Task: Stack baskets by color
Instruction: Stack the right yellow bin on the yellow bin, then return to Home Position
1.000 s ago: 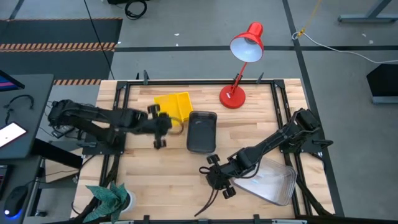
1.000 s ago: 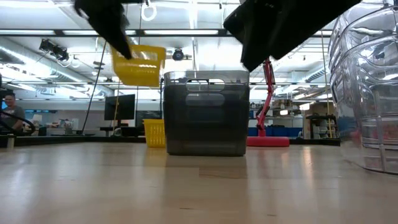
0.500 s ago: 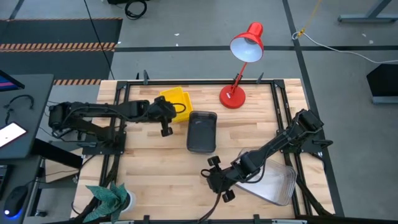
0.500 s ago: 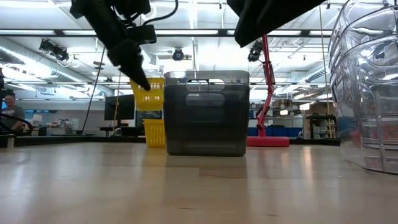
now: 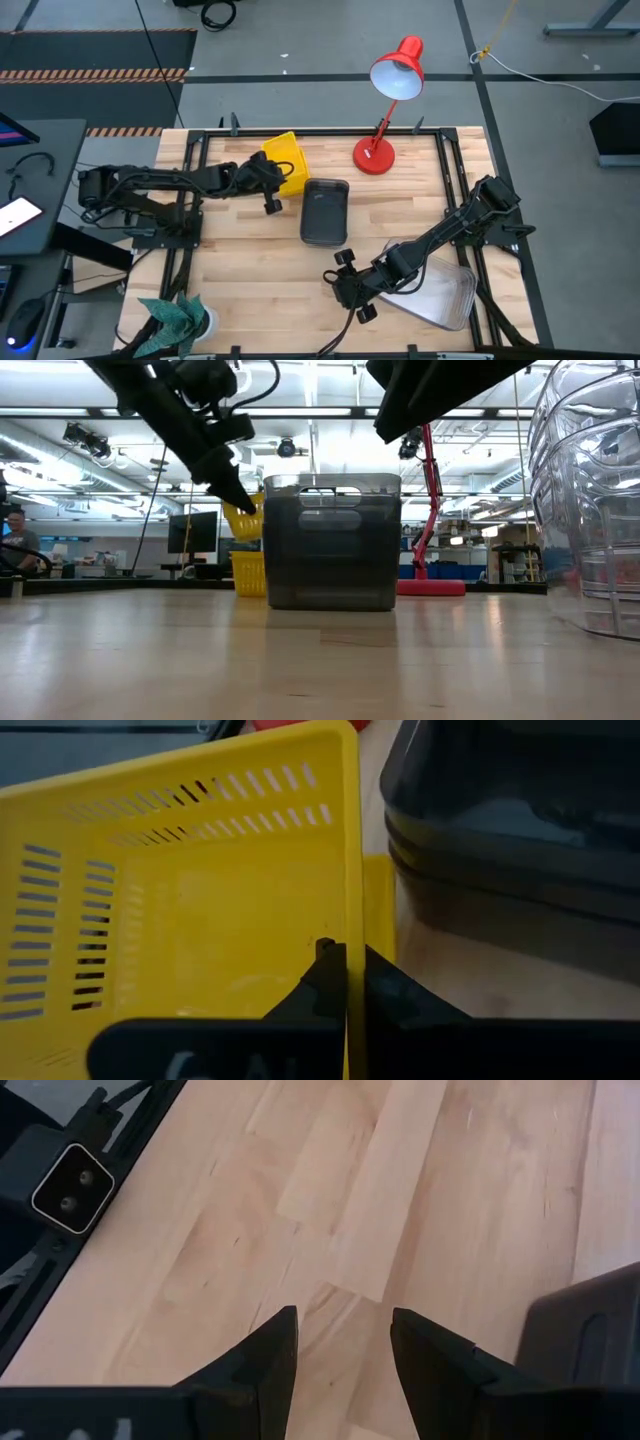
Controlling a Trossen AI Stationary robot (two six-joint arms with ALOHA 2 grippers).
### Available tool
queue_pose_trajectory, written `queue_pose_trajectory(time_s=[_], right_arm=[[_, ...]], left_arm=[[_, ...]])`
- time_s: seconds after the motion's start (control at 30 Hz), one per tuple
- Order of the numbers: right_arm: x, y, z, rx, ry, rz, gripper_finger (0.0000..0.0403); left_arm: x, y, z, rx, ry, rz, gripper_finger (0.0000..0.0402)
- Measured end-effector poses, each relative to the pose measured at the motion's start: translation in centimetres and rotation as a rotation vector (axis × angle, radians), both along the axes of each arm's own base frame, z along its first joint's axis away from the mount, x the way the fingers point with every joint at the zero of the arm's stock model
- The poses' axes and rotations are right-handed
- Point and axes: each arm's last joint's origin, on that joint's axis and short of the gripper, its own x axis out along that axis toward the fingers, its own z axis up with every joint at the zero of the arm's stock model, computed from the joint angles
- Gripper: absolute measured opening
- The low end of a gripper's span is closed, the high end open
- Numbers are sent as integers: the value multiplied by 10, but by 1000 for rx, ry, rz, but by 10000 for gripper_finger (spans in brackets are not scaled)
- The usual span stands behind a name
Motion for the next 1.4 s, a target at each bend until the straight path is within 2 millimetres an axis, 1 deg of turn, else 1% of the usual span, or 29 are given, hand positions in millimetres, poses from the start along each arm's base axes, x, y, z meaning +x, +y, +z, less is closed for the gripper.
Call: queue_pose_trajectory(time_s=[0.1, 0.2, 0.37, 0.53, 0.63, 0.8, 0.87, 0.93, 1.03, 1.13, 1.23, 1.4], right_arm=[[0, 0, 0, 1, -1, 0, 167], [1, 0, 0, 4, -7, 0, 167], [1, 0, 0, 4, -7, 0, 167], [2, -1, 0, 0, -6, -1, 167], [1, -1, 0, 1, -6, -1, 167], [1, -1, 0, -4, -1, 2, 167], [0, -2, 0, -10, 2, 8, 167], [0, -3, 2, -16, 2, 13, 167], [-2, -9, 9, -18, -1, 7, 166], [-3, -15, 18, -18, -18, 4, 166], [-8, -24, 22, -16, -44, 2, 166], [-29, -51, 18, 48, -164, -43, 166]], left_arm=[[0, 1, -4, -16, -18, -4, 9], [-2, 1, -17, -46, 16, 12, 9], [2, 1, -27, -109, 43, -14, 9], [2, 1, -31, -119, 60, -9, 16], [2, 1, -31, -119, 65, -8, 47], [2, 0, -32, -122, 76, -8, 131], [1, 0, -28, -122, 86, -10, 164], [1, 0, -20, -109, 72, -14, 191], [-6, -1, -7, -79, 40, -10, 213], [-13, -4, 5, -63, 5, -10, 218], [-19, -8, 15, -57, -32, -22, 211], [-22, -23, 24, -68, -80, -68, 191]])
